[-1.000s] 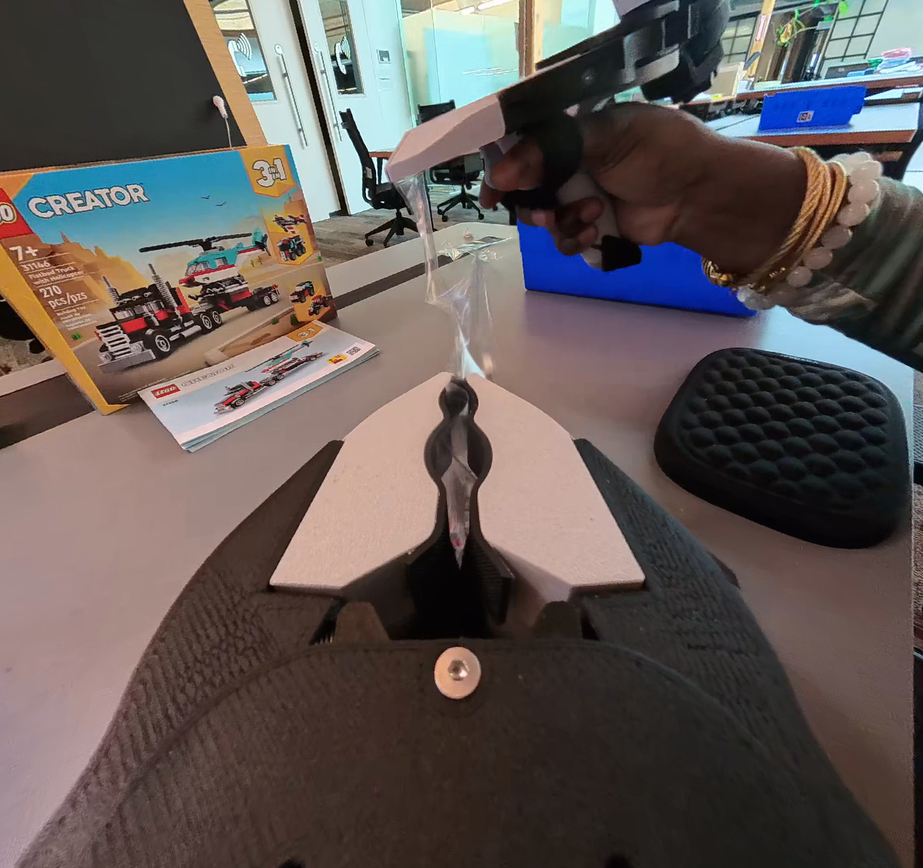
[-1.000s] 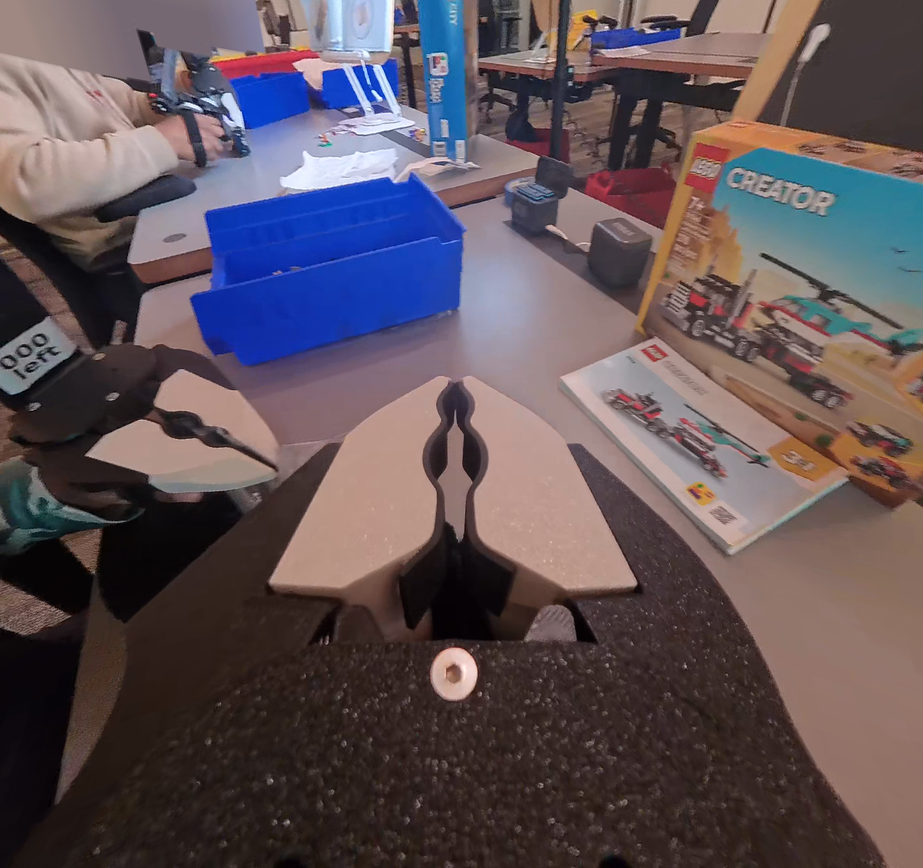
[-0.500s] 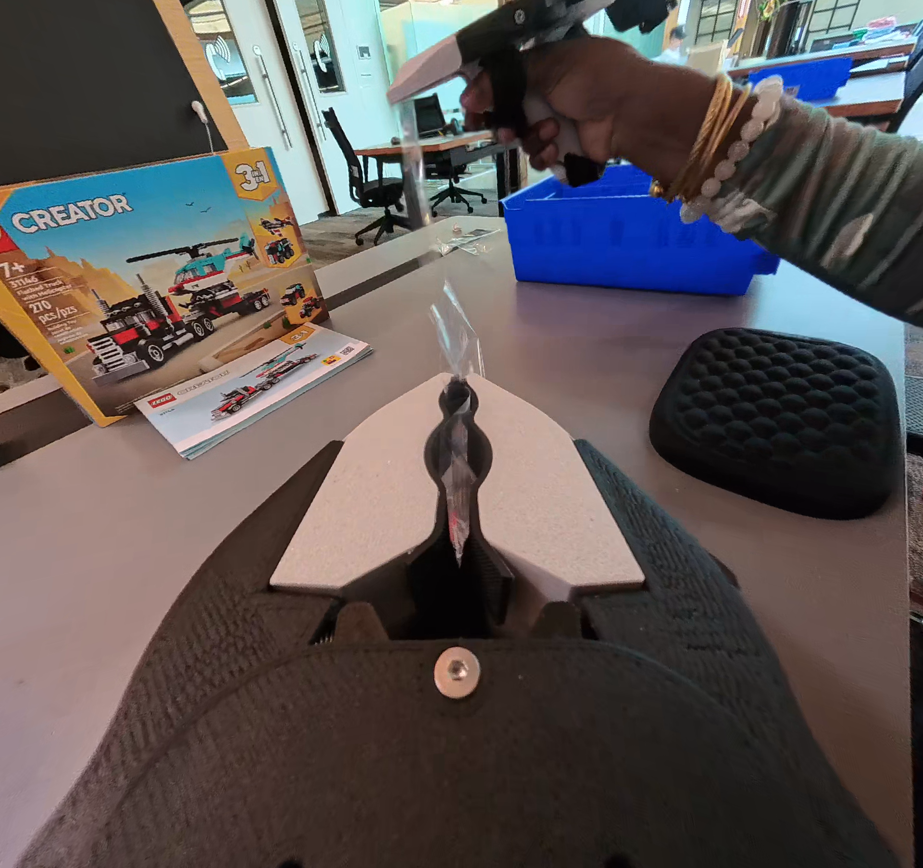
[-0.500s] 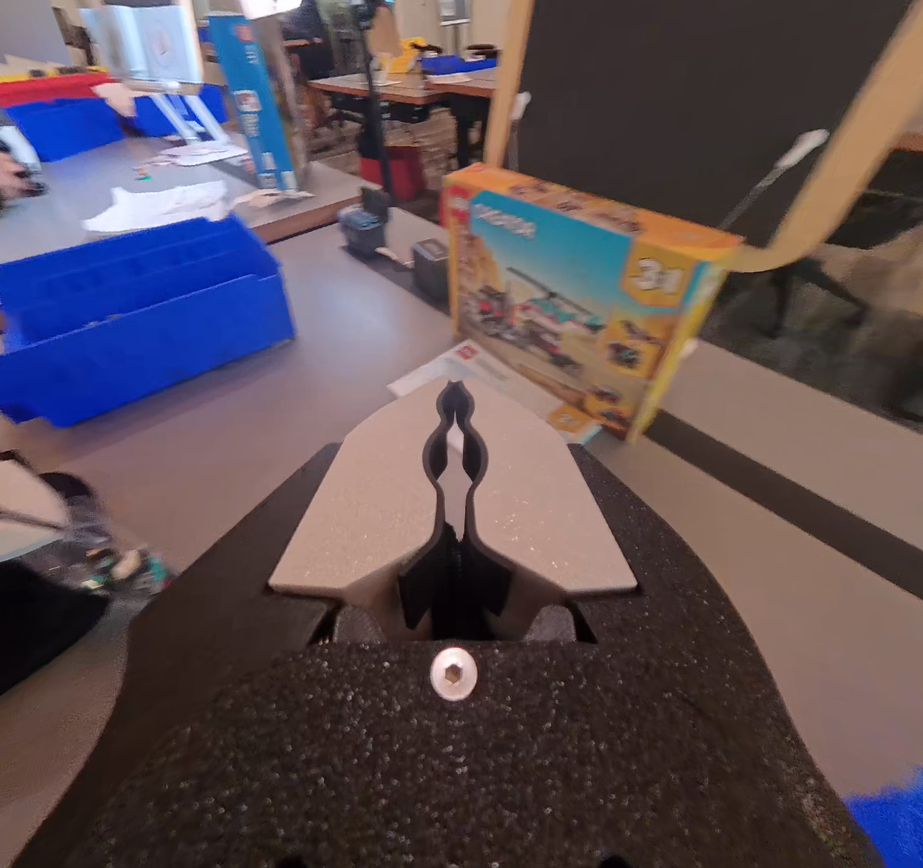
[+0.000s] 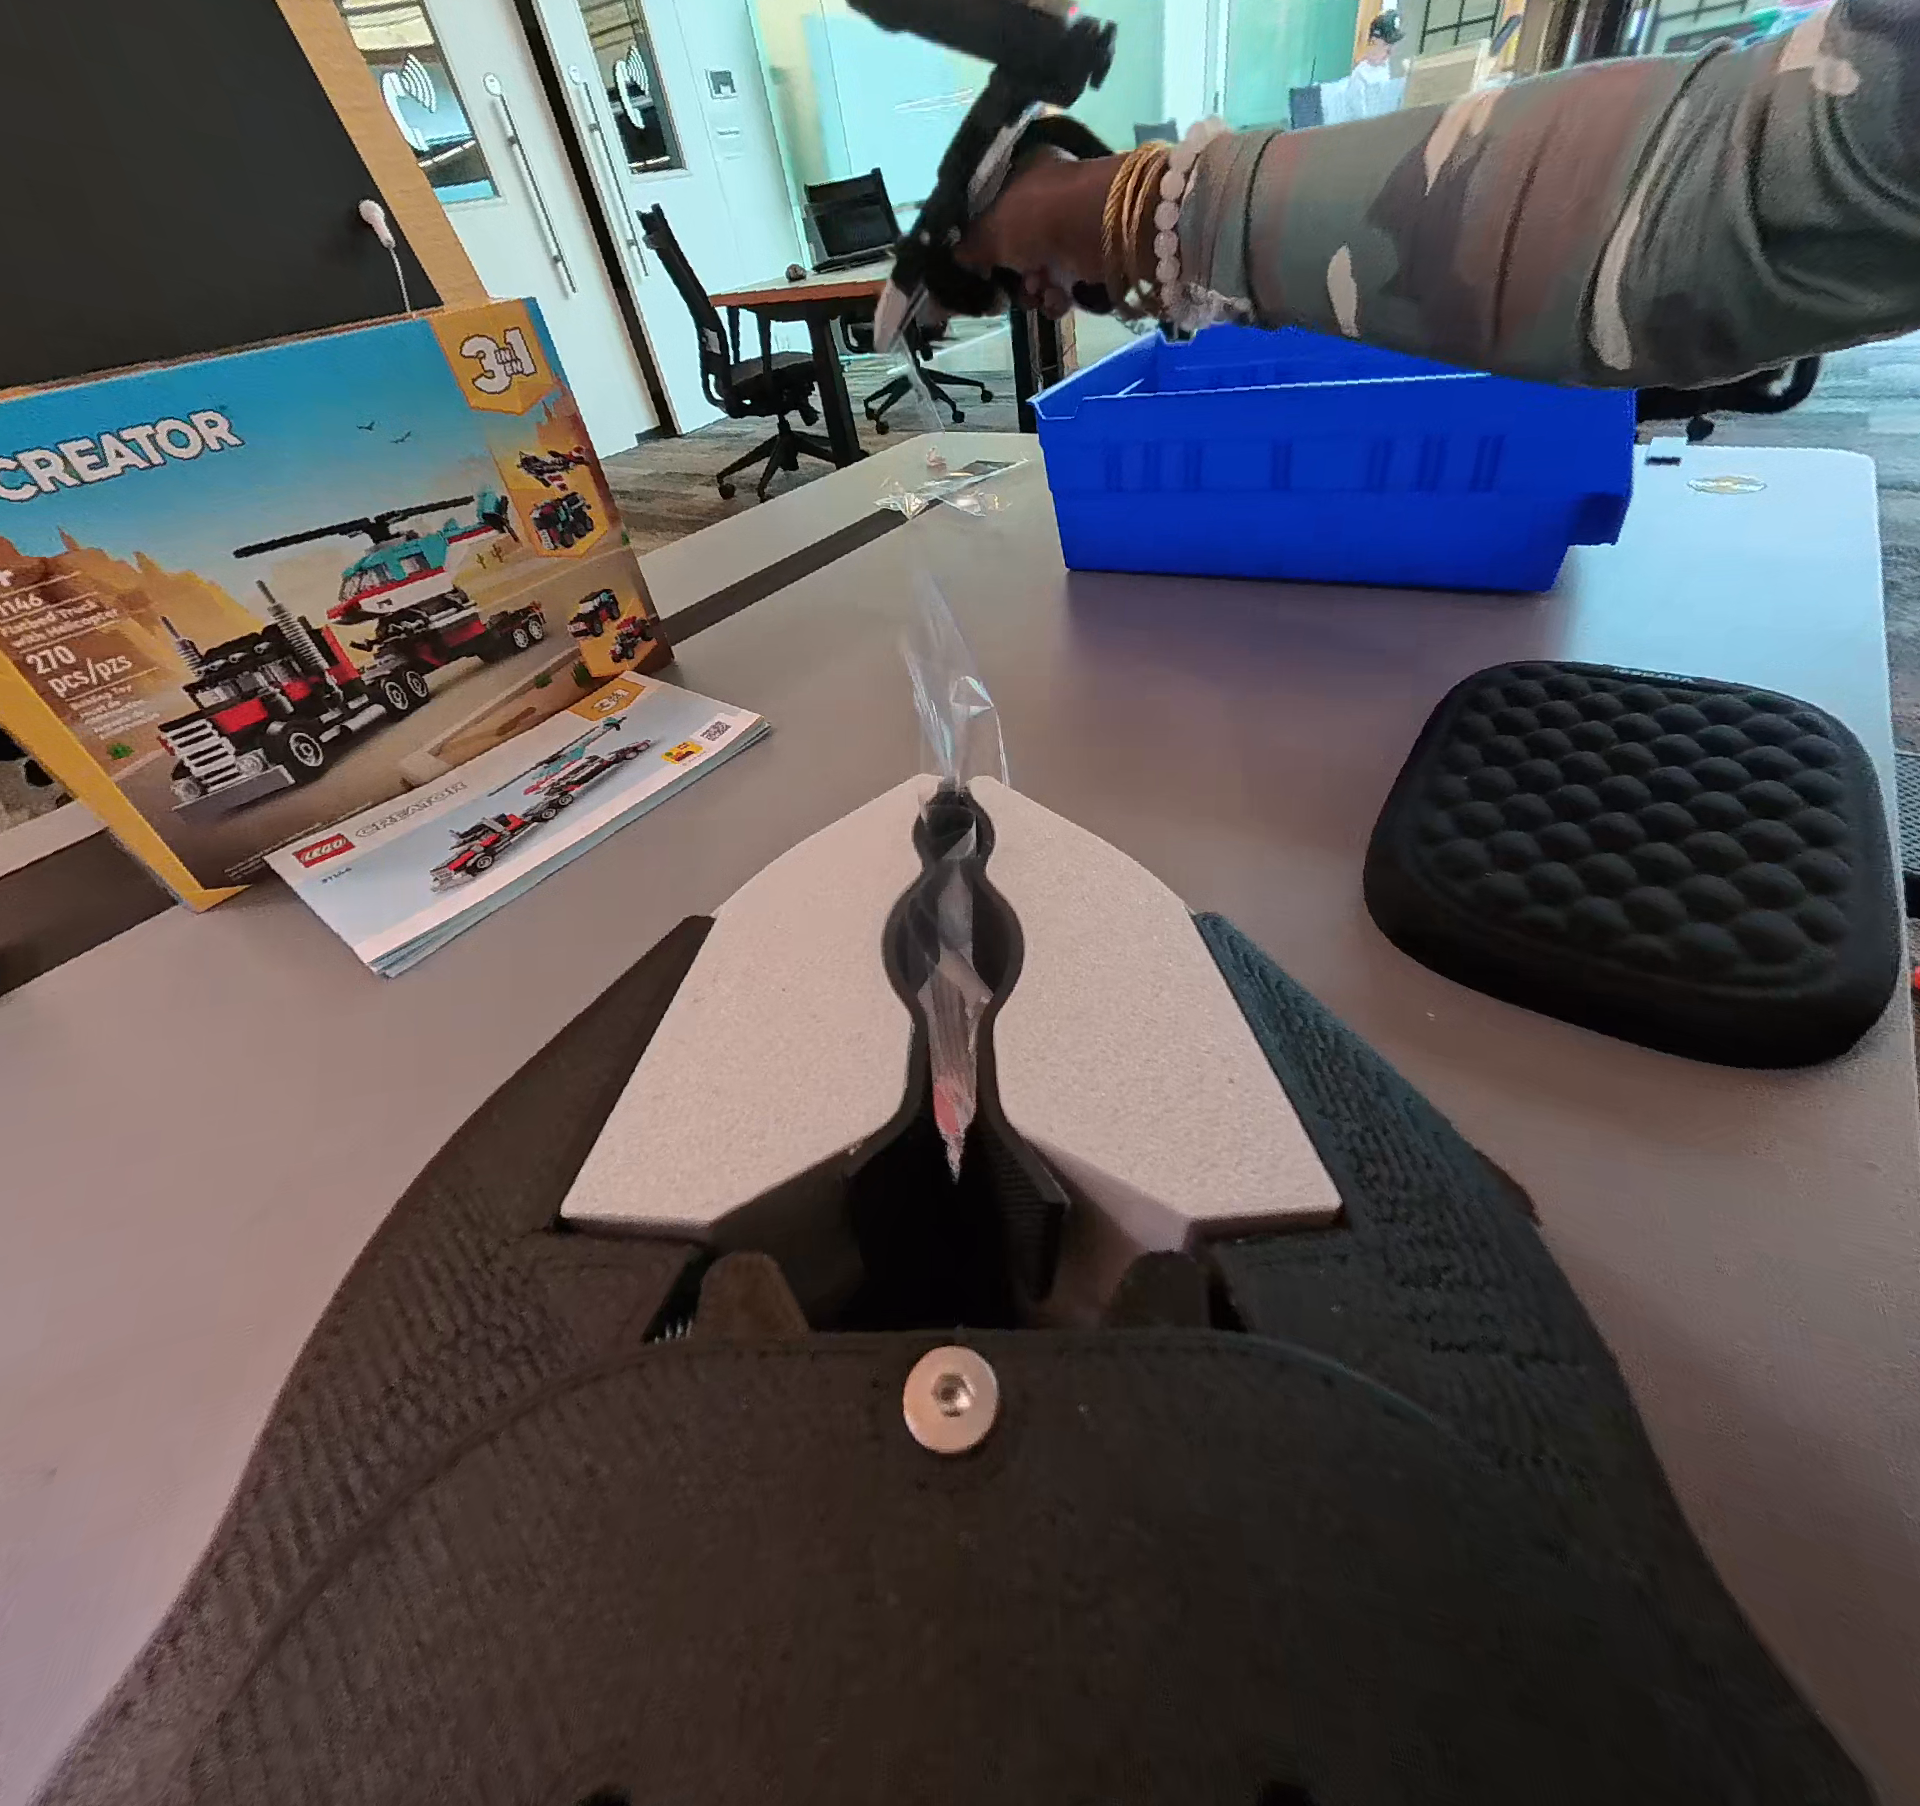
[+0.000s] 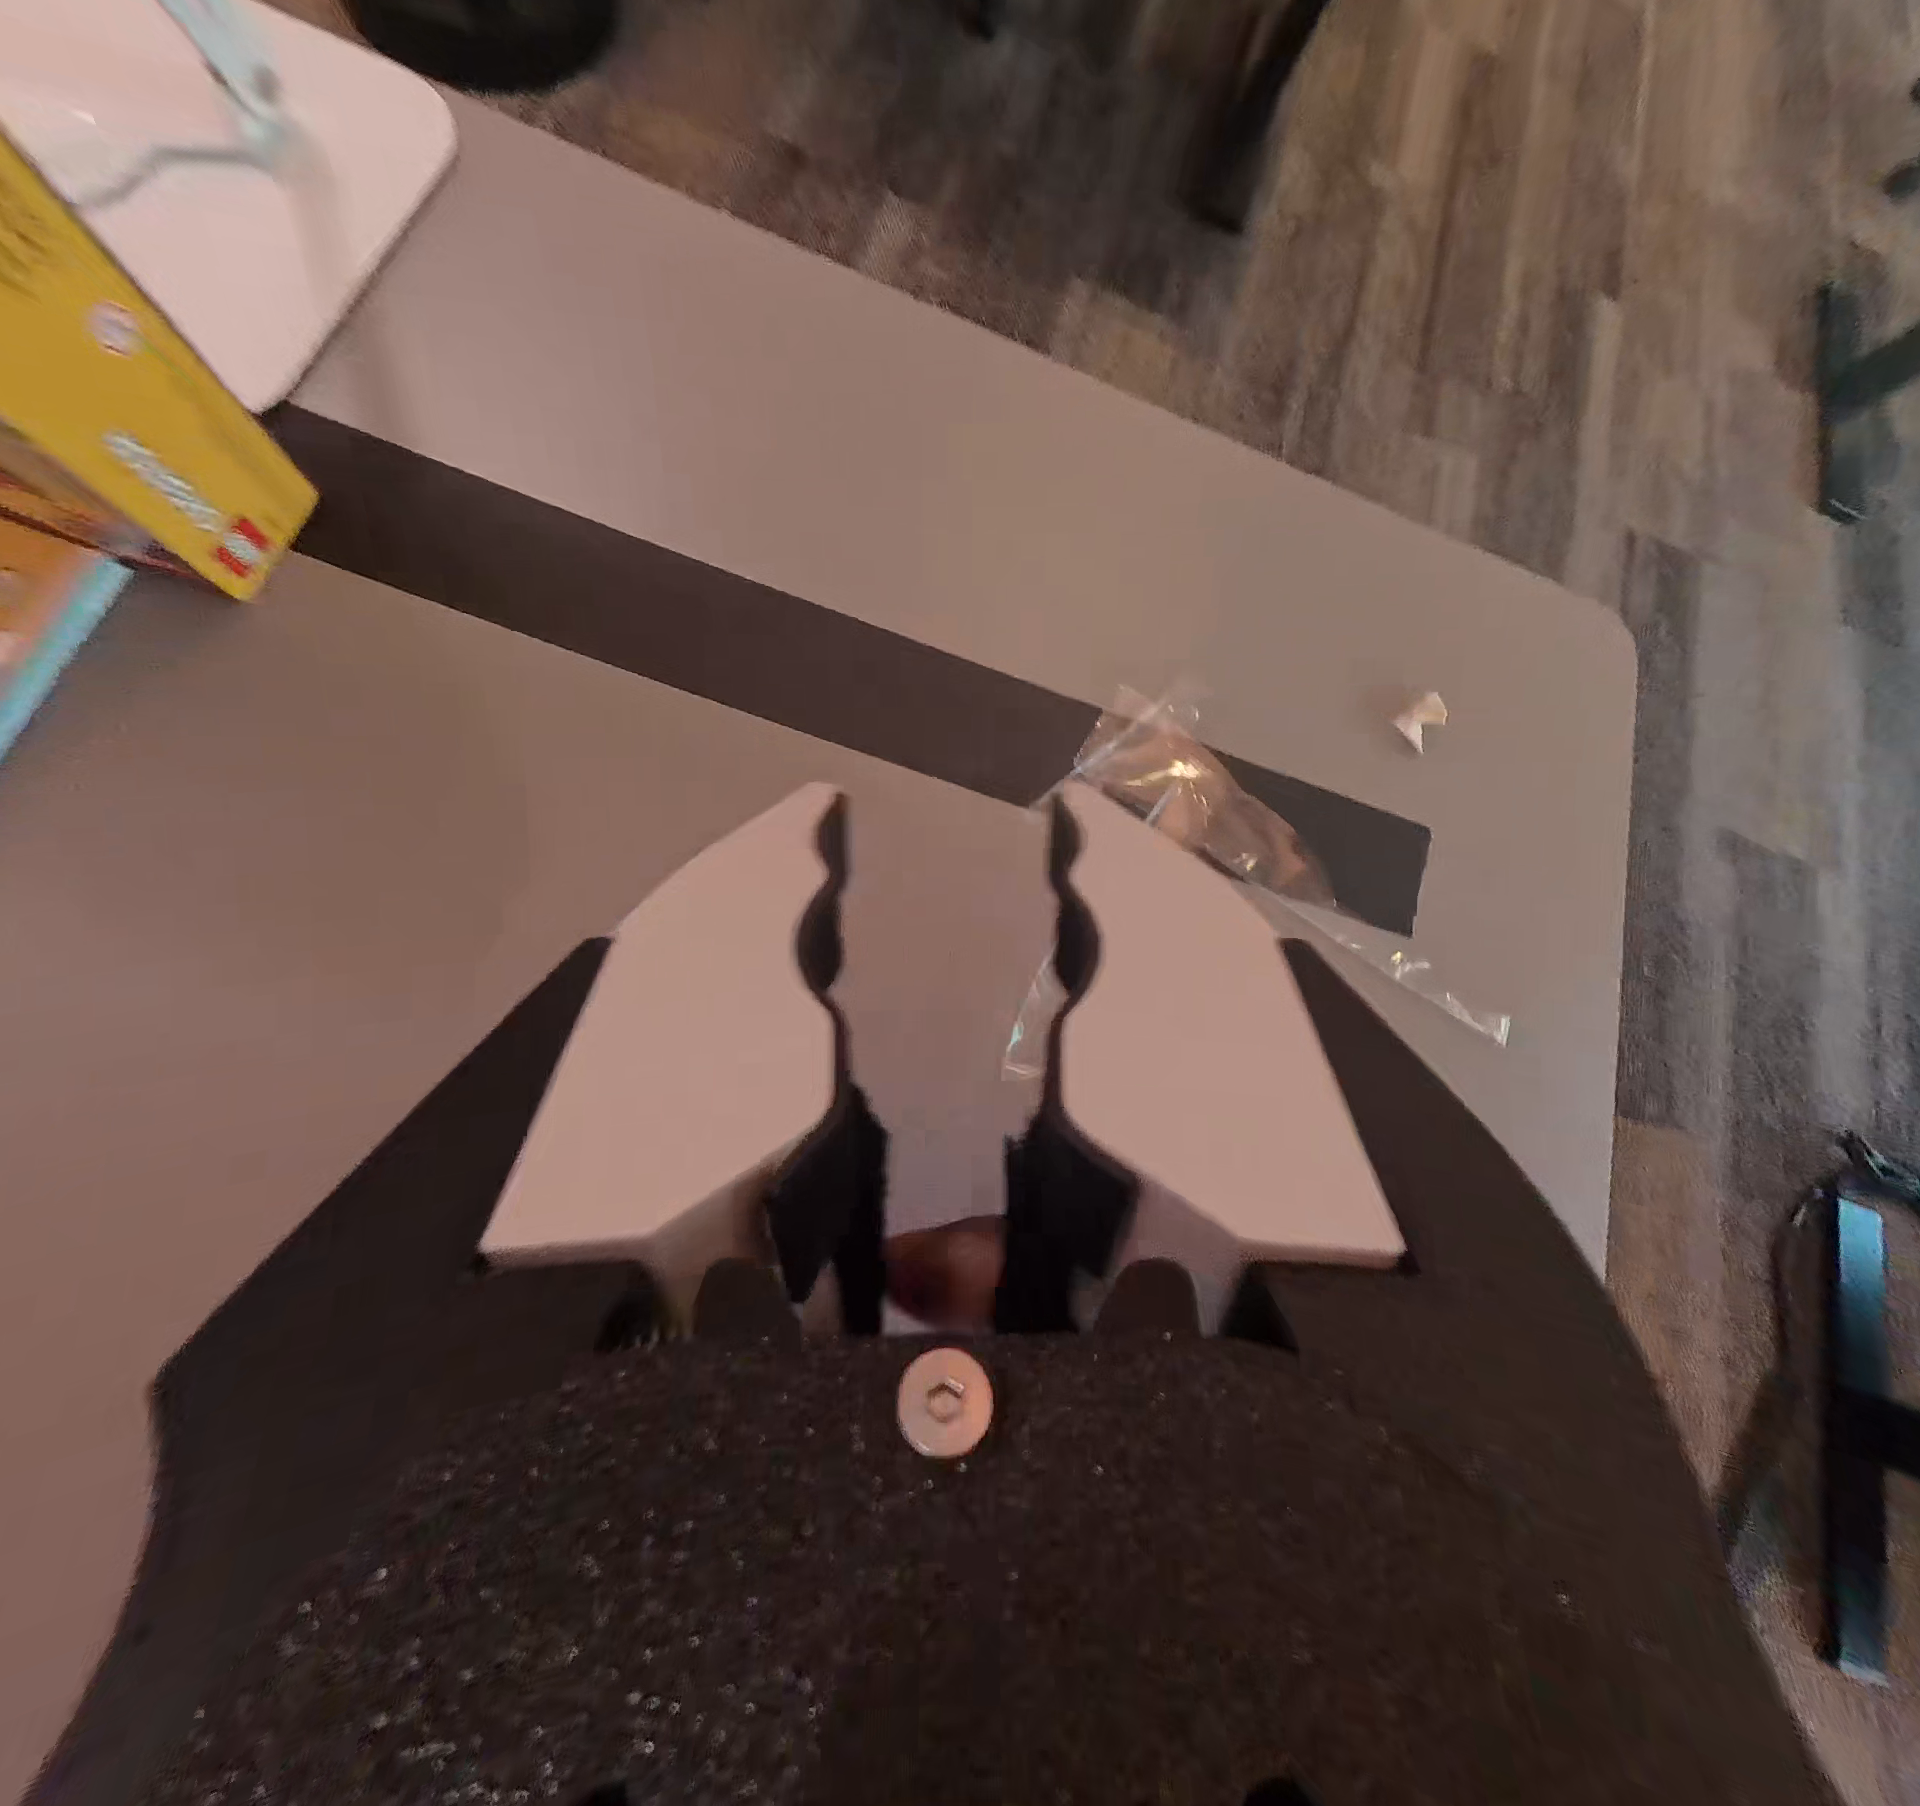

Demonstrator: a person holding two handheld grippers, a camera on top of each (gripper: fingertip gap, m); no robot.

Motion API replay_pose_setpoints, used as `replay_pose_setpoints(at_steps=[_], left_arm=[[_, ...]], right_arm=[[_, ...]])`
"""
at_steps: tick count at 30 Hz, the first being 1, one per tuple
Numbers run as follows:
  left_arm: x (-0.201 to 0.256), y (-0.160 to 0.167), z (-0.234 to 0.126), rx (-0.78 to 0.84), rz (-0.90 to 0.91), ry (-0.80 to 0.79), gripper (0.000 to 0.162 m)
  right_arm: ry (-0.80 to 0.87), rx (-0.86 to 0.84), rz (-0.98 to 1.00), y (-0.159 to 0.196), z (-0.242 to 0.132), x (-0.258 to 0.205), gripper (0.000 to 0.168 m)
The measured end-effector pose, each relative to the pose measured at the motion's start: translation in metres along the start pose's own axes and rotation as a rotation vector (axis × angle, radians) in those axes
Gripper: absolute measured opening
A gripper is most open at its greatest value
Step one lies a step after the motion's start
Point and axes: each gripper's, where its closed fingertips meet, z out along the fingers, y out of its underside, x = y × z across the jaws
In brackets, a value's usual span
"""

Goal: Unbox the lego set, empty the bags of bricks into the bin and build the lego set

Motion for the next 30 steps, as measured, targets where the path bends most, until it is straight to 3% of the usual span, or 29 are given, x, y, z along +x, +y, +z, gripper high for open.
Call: replay_pose_setpoints(at_steps=[1, 4, 8, 10, 13, 15, 18, 23, 26, 30], left_arm=[[0.000, 0.000, 0.001, 0.000, 0.000, 0.005, 0.000], [0.003, -0.001, 0.004, -0.001, 0.000, 0.019, 0.000], [0.005, -0.002, 0.006, -0.002, 0.012, 0.029, 0.000], [0.004, -0.002, 0.006, 0.001, 0.010, 0.029, 0.000], [0.000, -0.005, 0.006, 0.022, -0.011, 0.024, 0.000], [-0.005, -0.010, 0.004, 0.050, -0.041, 0.021, 0.000], [-0.016, -0.021, 0.002, 0.093, -0.080, 0.016, 0.000], [-0.027, -0.054, 0.000, 0.182, -0.108, 0.061, 0.000], [-0.030, -0.084, -0.002, 0.261, -0.124, 0.110, 0.000], [-0.024, -0.130, -0.006, 0.376, -0.135, 0.175, 0.000]], right_arm=[[0.004, -0.020, 0.008, 0.003, 0.004, 0.001, 0.052], [0.024, -0.012, -0.007, 0.002, 0.003, 0.001, 0.076], [0.063, 0.060, -0.045, -0.015, -0.014, 0.004, 0.098], [-0.024, 0.144, -0.019, -0.030, -0.030, -0.015, 0.099], [-0.254, 0.354, -0.027, -0.053, -0.078, -0.083, 0.097], [-0.469, 0.462, -0.062, -0.048, -0.118, -0.151, 0.102], [-0.784, 0.526, -0.109, -0.006, -0.170, -0.253, 0.116], [-1.064, 0.579, -0.160, 0.077, -0.216, -0.377, 0.124], [-1.201, 0.660, 0.058, 0.083, -0.233, -0.413, 0.117], [-1.286, 0.851, 0.428, 0.055, -0.248, -0.409, 0.103]])
